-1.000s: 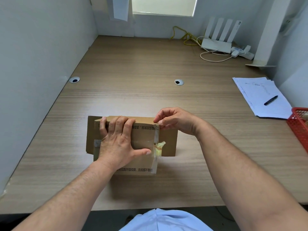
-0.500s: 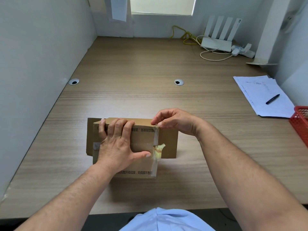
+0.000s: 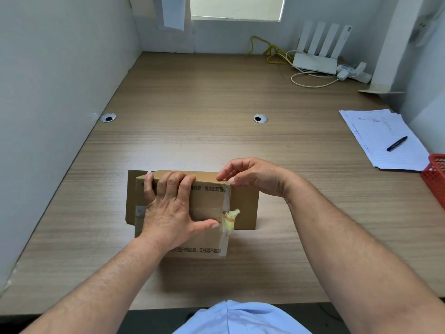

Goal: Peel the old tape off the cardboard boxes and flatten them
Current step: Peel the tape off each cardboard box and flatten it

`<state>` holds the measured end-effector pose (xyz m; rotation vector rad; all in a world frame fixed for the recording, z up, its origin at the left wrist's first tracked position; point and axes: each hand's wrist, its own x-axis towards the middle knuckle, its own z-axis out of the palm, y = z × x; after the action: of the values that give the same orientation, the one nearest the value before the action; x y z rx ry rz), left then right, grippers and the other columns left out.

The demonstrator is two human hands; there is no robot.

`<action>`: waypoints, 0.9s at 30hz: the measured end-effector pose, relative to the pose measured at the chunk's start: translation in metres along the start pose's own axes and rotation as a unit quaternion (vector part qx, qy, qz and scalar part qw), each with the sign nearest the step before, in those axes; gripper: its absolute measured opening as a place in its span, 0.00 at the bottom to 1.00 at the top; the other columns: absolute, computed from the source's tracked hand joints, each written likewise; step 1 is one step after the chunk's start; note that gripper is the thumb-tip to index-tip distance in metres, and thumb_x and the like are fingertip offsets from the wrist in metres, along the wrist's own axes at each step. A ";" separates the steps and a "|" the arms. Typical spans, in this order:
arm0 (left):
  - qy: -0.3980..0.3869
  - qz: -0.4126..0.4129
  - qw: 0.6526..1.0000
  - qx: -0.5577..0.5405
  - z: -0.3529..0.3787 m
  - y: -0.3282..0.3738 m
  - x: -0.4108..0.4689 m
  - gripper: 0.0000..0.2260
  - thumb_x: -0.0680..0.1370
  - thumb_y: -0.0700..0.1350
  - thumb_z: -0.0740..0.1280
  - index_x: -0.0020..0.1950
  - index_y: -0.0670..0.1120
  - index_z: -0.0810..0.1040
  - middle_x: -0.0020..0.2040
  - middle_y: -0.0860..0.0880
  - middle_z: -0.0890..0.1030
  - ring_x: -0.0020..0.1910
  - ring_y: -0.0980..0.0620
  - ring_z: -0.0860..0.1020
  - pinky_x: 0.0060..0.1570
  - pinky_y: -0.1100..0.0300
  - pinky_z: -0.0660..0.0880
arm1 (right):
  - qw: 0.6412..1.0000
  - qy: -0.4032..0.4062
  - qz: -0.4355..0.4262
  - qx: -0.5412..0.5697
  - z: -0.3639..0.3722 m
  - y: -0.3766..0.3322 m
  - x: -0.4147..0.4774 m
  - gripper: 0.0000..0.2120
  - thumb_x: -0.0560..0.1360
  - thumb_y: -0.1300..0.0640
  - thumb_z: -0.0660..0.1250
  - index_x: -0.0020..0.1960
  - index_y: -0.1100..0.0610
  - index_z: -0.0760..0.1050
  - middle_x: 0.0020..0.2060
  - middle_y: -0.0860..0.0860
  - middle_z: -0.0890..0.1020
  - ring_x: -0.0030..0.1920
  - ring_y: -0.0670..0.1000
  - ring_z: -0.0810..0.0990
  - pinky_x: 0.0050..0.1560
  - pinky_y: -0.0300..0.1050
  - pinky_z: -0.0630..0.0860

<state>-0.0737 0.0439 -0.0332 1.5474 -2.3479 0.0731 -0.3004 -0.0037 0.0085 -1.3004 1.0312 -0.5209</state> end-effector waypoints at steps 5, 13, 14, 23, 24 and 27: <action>0.000 0.003 1.000 0.000 0.001 0.000 -0.001 0.46 0.59 0.78 0.58 0.65 0.47 0.62 0.62 0.44 0.66 0.67 0.44 0.61 0.72 0.39 0.41 | 1.000 0.003 0.010 -0.005 -0.001 -0.002 0.000 0.12 0.74 0.72 0.62 0.44 0.57 0.78 0.38 0.49 0.79 0.39 0.44 0.75 0.43 0.36 0.71; -0.002 0.003 1.000 0.000 0.000 0.000 -0.002 0.46 0.60 0.78 0.57 0.66 0.47 0.62 0.62 0.45 0.65 0.67 0.44 0.60 0.72 0.38 0.41 | 1.000 -0.008 0.005 0.011 0.003 -0.001 -0.002 0.16 0.74 0.72 0.60 0.47 0.55 0.79 0.39 0.45 0.80 0.41 0.42 0.76 0.45 0.33 0.72; -0.001 0.004 1.000 -0.001 0.000 0.000 -0.002 0.46 0.60 0.78 0.57 0.66 0.47 0.61 0.62 0.45 0.65 0.67 0.44 0.60 0.72 0.38 0.41 | 1.000 -0.010 0.005 0.011 0.003 -0.001 -0.002 0.15 0.74 0.73 0.60 0.47 0.56 0.79 0.38 0.45 0.80 0.41 0.41 0.76 0.44 0.33 0.72; 0.043 0.014 0.999 -0.010 0.002 0.000 -0.016 0.46 0.59 0.75 0.64 0.65 0.45 0.63 0.61 0.43 0.66 0.66 0.42 0.63 0.70 0.33 0.48 | 0.998 0.010 0.000 0.059 0.008 0.000 -0.009 0.11 0.74 0.74 0.61 0.44 0.60 0.77 0.38 0.50 0.79 0.38 0.43 0.78 0.41 0.32 0.74; 0.063 0.020 0.998 -0.011 0.003 0.000 -0.020 0.46 0.58 0.74 0.66 0.65 0.45 0.64 0.61 0.43 0.66 0.66 0.42 0.64 0.70 0.34 0.48 | 0.997 0.025 -0.002 0.073 0.009 0.002 -0.010 0.11 0.73 0.75 0.62 0.44 0.60 0.76 0.39 0.51 0.79 0.39 0.44 0.78 0.42 0.33 0.75; 0.116 0.032 0.993 -0.010 0.008 0.002 -0.032 0.44 0.61 0.73 0.66 0.65 0.44 0.65 0.61 0.43 0.66 0.66 0.41 0.64 0.70 0.36 0.45 | 0.994 0.069 -0.014 0.089 0.015 0.010 -0.011 0.11 0.73 0.75 0.63 0.44 0.60 0.75 0.39 0.52 0.78 0.40 0.45 0.77 0.42 0.33 0.75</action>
<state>-0.0661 0.0711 -0.0503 1.3733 -2.2075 0.2299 -0.2953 0.0161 0.0017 -1.1346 1.0565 -0.7162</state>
